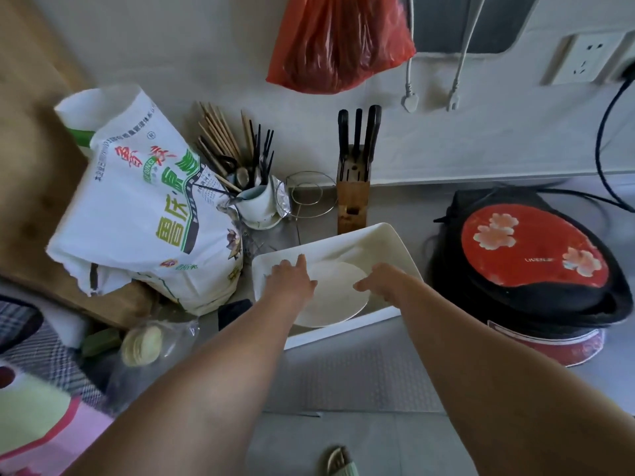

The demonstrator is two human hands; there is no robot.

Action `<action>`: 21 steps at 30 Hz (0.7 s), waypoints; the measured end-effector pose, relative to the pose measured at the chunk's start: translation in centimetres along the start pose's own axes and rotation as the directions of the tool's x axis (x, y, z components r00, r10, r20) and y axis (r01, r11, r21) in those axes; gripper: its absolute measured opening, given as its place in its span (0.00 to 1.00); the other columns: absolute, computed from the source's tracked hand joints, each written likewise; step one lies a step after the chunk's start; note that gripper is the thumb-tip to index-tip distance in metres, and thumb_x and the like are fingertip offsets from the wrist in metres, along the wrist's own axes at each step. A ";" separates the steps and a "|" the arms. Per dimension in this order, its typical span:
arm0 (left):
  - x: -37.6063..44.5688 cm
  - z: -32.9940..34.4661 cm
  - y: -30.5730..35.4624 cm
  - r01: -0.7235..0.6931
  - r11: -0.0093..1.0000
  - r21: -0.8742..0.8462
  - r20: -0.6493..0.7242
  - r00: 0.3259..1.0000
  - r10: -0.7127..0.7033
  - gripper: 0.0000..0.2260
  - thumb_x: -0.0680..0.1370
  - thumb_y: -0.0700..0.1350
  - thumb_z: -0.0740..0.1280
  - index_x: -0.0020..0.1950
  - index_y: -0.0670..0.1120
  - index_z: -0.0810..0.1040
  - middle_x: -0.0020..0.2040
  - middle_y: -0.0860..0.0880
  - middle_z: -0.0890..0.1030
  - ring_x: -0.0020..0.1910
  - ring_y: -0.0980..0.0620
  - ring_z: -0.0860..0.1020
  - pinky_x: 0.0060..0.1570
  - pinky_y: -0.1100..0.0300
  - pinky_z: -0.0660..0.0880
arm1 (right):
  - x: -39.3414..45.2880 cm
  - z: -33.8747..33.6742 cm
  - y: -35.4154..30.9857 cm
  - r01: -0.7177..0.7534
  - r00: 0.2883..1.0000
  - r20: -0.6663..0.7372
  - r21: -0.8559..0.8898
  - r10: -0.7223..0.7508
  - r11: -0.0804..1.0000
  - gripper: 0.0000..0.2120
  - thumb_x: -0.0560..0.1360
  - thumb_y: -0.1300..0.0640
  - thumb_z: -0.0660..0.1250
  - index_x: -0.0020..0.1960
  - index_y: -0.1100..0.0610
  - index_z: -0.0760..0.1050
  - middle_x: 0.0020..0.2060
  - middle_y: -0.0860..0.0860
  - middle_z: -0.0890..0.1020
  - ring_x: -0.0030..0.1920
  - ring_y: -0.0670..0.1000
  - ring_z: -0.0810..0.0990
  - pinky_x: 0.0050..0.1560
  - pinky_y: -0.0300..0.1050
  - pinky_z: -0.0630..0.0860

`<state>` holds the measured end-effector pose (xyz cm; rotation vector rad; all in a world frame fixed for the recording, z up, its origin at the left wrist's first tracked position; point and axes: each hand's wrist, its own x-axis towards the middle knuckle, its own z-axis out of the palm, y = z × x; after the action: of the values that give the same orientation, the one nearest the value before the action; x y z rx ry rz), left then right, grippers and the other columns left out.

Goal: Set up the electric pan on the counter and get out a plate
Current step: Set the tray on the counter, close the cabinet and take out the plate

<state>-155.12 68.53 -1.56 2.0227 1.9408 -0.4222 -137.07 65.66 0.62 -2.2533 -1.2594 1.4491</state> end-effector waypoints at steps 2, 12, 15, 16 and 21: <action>0.9 0.6 -0.6 0.016 0.996 0.093 0.015 1.000 -0.017 0.30 0.80 0.59 0.56 0.79 0.53 0.51 0.73 0.39 0.62 0.71 0.38 0.63 0.65 0.45 0.66 | 1.8 0.3 0.4 -0.043 0.998 0.041 -0.022 0.044 0.999 0.24 0.73 0.56 0.72 0.66 0.65 0.73 0.56 0.58 0.78 0.52 0.57 0.75 0.61 0.52 0.75; 3.8 1.8 1.5 -0.123 0.990 -0.064 -0.172 0.979 0.110 0.18 0.80 0.52 0.61 0.66 0.44 0.70 0.63 0.44 0.73 0.63 0.43 0.70 0.58 0.48 0.71 | 6.9 2.2 1.0 -0.122 0.986 0.130 0.130 0.105 0.984 0.18 0.77 0.64 0.62 0.67 0.64 0.71 0.61 0.61 0.77 0.49 0.56 0.76 0.56 0.52 0.79; 4.6 2.0 2.6 -0.092 0.990 -0.109 -0.232 0.971 0.064 0.18 0.80 0.52 0.62 0.66 0.43 0.72 0.63 0.44 0.74 0.63 0.44 0.70 0.59 0.49 0.71 | 8.0 2.6 1.5 -0.126 0.987 0.122 0.173 0.106 0.977 0.18 0.78 0.62 0.60 0.68 0.63 0.71 0.64 0.61 0.76 0.50 0.55 0.76 0.58 0.51 0.79; 4.7 2.2 2.7 -0.050 0.989 -0.139 -0.246 0.969 0.015 0.18 0.80 0.52 0.62 0.65 0.44 0.73 0.62 0.43 0.75 0.63 0.43 0.71 0.59 0.49 0.71 | 8.0 2.6 1.5 -0.122 0.987 0.124 0.174 0.102 0.977 0.18 0.79 0.62 0.60 0.68 0.64 0.71 0.64 0.61 0.76 0.49 0.55 0.76 0.57 0.49 0.79; 4.1 3.1 1.1 0.255 0.937 -0.239 -0.143 0.945 -0.294 0.16 0.80 0.53 0.61 0.64 0.46 0.72 0.62 0.43 0.76 0.63 0.41 0.71 0.59 0.48 0.70 | 8.5 2.3 1.9 -0.101 0.990 0.116 0.140 0.085 0.985 0.18 0.78 0.65 0.60 0.67 0.64 0.71 0.63 0.61 0.77 0.51 0.56 0.78 0.56 0.50 0.80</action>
<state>-153.85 70.98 -6.03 1.7060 2.2781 -0.0841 -136.51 70.05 -7.22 -2.1900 -1.0511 1.6607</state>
